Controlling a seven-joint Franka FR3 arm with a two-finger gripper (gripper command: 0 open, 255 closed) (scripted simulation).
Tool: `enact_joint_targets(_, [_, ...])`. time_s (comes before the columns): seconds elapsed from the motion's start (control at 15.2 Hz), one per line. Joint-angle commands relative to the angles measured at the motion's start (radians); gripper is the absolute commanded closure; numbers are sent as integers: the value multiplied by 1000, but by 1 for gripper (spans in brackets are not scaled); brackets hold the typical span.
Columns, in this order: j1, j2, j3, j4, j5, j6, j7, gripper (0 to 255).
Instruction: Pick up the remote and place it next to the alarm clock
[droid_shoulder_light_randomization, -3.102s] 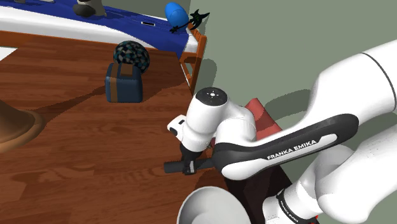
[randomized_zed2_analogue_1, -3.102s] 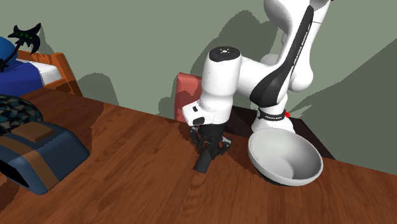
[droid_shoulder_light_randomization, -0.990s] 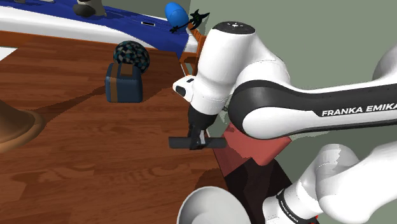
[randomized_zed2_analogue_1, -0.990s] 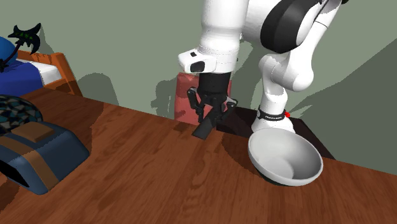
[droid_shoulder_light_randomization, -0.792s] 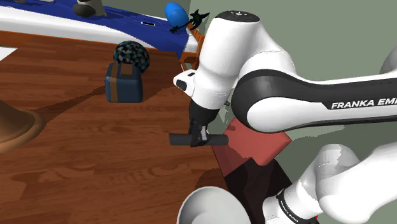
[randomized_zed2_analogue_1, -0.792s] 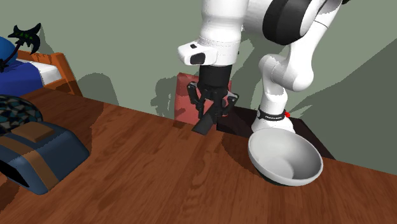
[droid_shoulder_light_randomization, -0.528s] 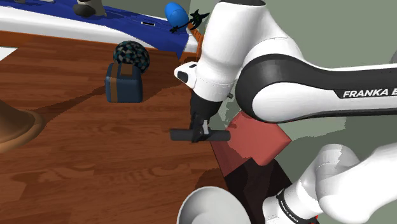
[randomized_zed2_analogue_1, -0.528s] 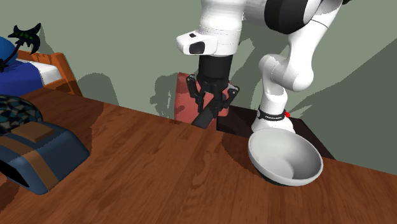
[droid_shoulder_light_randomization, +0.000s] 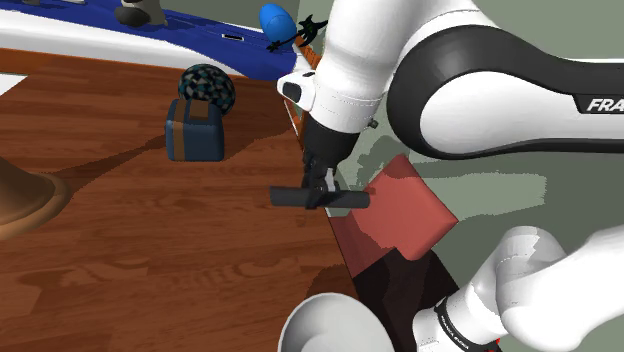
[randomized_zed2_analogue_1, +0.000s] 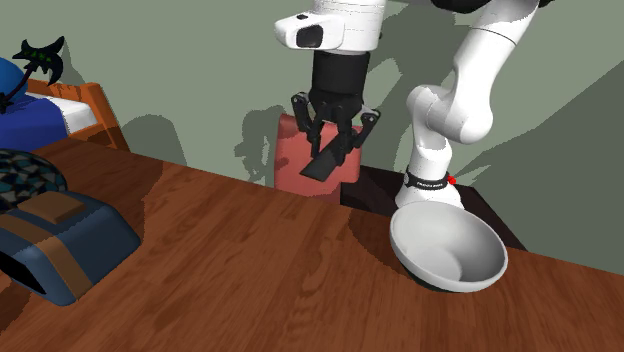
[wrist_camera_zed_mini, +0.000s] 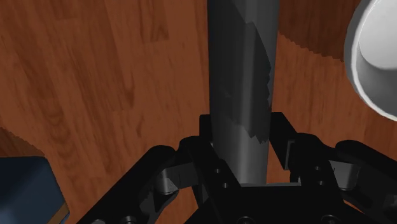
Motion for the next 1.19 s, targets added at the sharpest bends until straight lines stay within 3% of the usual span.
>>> enact_joint_targets(0.0, [0, -4, -3, 22, 0, -26, -1, 255])
enact_joint_targets(0.59, [-70, 323, -16, 326, -117, -18, -31, 255])
enact_joint_targets(1.12, [-76, 645, -33, 712, -224, -99, -49, 255])
